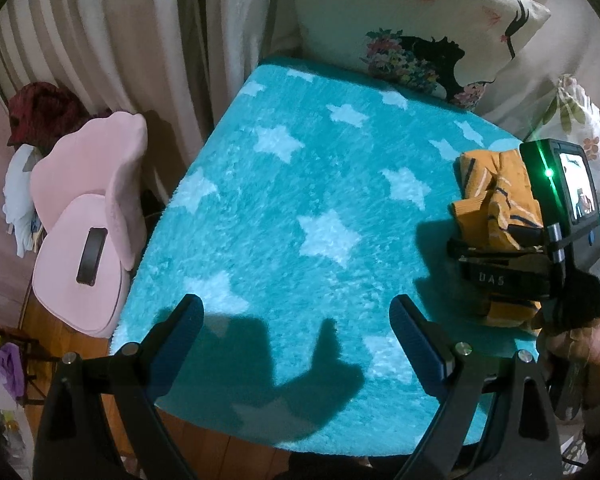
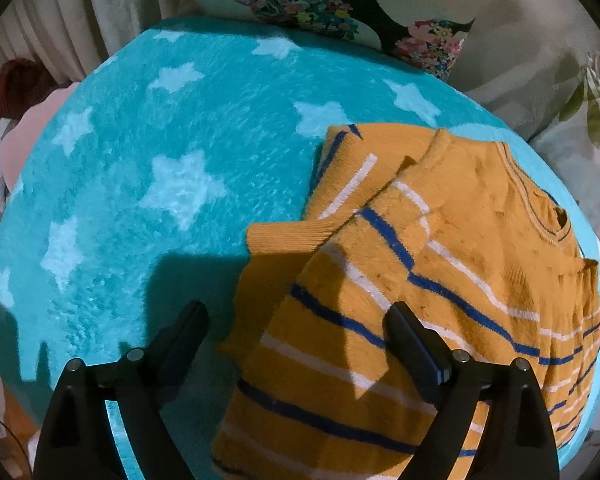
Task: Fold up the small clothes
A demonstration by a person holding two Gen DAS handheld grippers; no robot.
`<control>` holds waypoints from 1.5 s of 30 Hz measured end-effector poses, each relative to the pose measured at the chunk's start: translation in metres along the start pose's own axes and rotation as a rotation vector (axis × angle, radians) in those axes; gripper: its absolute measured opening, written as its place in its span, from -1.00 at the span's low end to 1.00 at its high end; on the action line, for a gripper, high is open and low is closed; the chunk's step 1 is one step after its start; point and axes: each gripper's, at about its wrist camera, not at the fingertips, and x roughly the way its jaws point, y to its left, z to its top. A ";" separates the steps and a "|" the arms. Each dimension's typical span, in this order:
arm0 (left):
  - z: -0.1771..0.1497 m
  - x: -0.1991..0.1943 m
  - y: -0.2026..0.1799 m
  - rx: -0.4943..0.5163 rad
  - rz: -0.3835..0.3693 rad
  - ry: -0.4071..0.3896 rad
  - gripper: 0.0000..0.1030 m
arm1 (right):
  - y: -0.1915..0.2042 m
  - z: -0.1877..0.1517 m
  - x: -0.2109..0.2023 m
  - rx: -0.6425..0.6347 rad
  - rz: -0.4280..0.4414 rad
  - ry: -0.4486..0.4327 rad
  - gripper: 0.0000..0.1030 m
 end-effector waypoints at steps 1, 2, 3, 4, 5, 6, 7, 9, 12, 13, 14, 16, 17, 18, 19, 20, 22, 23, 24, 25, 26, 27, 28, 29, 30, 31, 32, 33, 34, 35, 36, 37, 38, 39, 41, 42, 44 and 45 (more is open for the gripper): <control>0.000 0.001 0.000 0.000 0.000 0.002 0.81 | 0.002 0.000 0.000 -0.008 -0.008 -0.002 0.85; 0.000 0.002 0.000 -0.001 -0.001 0.004 0.81 | 0.003 -0.001 0.001 -0.017 -0.017 -0.003 0.85; 0.000 0.002 0.001 -0.001 -0.003 0.007 0.81 | 0.004 -0.001 0.001 -0.022 -0.022 -0.004 0.85; 0.000 0.003 0.001 -0.004 -0.005 0.009 0.81 | 0.006 -0.002 0.001 -0.025 -0.027 -0.005 0.85; -0.001 0.004 0.002 -0.008 -0.007 0.011 0.81 | 0.006 -0.002 0.001 -0.026 -0.031 -0.004 0.85; -0.001 0.005 0.003 -0.014 -0.011 0.013 0.81 | 0.007 -0.002 0.001 -0.026 -0.036 -0.004 0.84; -0.002 0.006 0.005 -0.023 -0.016 0.016 0.81 | 0.007 -0.001 0.000 -0.027 -0.050 -0.001 0.83; -0.003 0.008 0.009 -0.045 -0.026 0.024 0.81 | 0.011 0.001 0.001 -0.036 -0.099 0.010 0.79; -0.006 0.009 0.014 -0.074 -0.035 0.030 0.81 | 0.012 0.005 0.000 -0.037 -0.170 0.009 0.66; -0.007 0.009 0.015 -0.081 -0.037 0.031 0.81 | 0.010 0.006 0.000 -0.029 -0.187 0.009 0.63; -0.009 0.009 0.016 -0.086 -0.039 0.033 0.81 | 0.008 0.008 0.001 -0.021 -0.194 0.009 0.50; -0.012 0.009 0.017 -0.096 -0.037 0.039 0.81 | 0.004 0.011 0.002 -0.012 -0.220 0.009 0.29; -0.013 0.009 0.017 -0.098 -0.034 0.043 0.81 | 0.002 0.012 0.002 -0.004 -0.221 0.004 0.18; -0.015 0.009 0.016 -0.099 -0.028 0.046 0.81 | 0.001 0.013 0.003 0.001 -0.217 0.000 0.10; -0.017 0.008 0.015 -0.102 -0.021 0.050 0.81 | -0.001 0.014 0.003 0.005 -0.212 -0.007 0.06; -0.019 0.007 0.014 -0.105 -0.017 0.051 0.81 | -0.003 0.014 0.003 0.008 -0.205 -0.015 -0.11; -0.022 0.002 0.010 -0.115 -0.012 0.045 0.81 | -0.014 0.013 0.000 0.029 -0.184 -0.039 -0.45; -0.023 -0.001 0.008 -0.121 -0.009 0.040 0.81 | -0.018 0.013 -0.003 0.041 -0.159 -0.047 -0.54; -0.024 -0.003 0.005 -0.127 -0.007 0.034 0.81 | -0.028 0.013 -0.008 0.067 -0.102 -0.053 -0.58; -0.025 -0.006 0.000 -0.133 -0.007 0.028 0.81 | -0.040 0.012 -0.014 0.100 -0.035 -0.063 -0.59; -0.024 -0.009 -0.006 -0.139 -0.006 0.023 0.81 | -0.052 0.011 -0.021 0.136 0.032 -0.077 -0.61; -0.024 -0.011 -0.011 -0.144 -0.005 0.020 0.81 | -0.070 0.009 -0.032 0.184 0.107 -0.094 -0.61; -0.023 -0.015 -0.020 -0.150 -0.007 0.017 0.81 | -0.086 0.007 -0.041 0.219 0.158 -0.110 -0.62; -0.022 -0.018 -0.026 -0.153 -0.011 0.014 0.81 | -0.099 0.004 -0.050 0.247 0.208 -0.130 -0.62; -0.022 -0.022 -0.035 -0.156 -0.014 0.008 0.81 | -0.119 -0.001 -0.062 0.281 0.257 -0.155 -0.62; -0.021 -0.027 -0.049 -0.154 -0.014 -0.003 0.81 | -0.137 -0.006 -0.072 0.302 0.284 -0.176 -0.62; -0.020 -0.030 -0.058 -0.150 -0.012 -0.010 0.81 | -0.155 -0.012 -0.081 0.321 0.305 -0.198 -0.62; -0.019 -0.033 -0.070 -0.141 -0.009 -0.017 0.81 | -0.176 -0.020 -0.090 0.343 0.326 -0.219 -0.63; -0.018 -0.036 -0.085 -0.129 -0.005 -0.027 0.81 | -0.201 -0.028 -0.096 0.369 0.338 -0.232 -0.63; -0.017 -0.038 -0.099 -0.117 -0.003 -0.034 0.81 | -0.221 -0.037 -0.101 0.394 0.343 -0.244 -0.63; -0.015 -0.040 -0.112 -0.106 -0.002 -0.039 0.81 | -0.251 -0.051 -0.104 0.431 0.348 -0.257 -0.63; -0.014 -0.040 -0.128 -0.095 -0.003 -0.042 0.81 | -0.272 -0.060 -0.105 0.458 0.346 -0.261 -0.63; -0.012 -0.041 -0.143 -0.085 -0.007 -0.044 0.81 | -0.302 -0.075 -0.103 0.498 0.336 -0.262 -0.63; -0.011 -0.041 -0.161 -0.074 -0.014 -0.048 0.81 | -0.321 -0.088 -0.100 0.529 0.331 -0.258 -0.63; -0.010 -0.041 -0.188 -0.055 -0.035 -0.052 0.81 | -0.357 -0.113 -0.084 0.597 0.351 -0.225 -0.63; -0.010 -0.040 -0.201 -0.045 -0.049 -0.052 0.81 | -0.373 -0.126 -0.072 0.628 0.372 -0.199 -0.63; -0.010 -0.035 -0.231 -0.025 -0.078 -0.040 0.81 | -0.393 -0.147 -0.049 0.652 0.419 -0.158 -0.57; -0.011 -0.032 -0.244 -0.015 -0.093 -0.032 0.81 | -0.402 -0.156 -0.040 0.666 0.454 -0.148 -0.53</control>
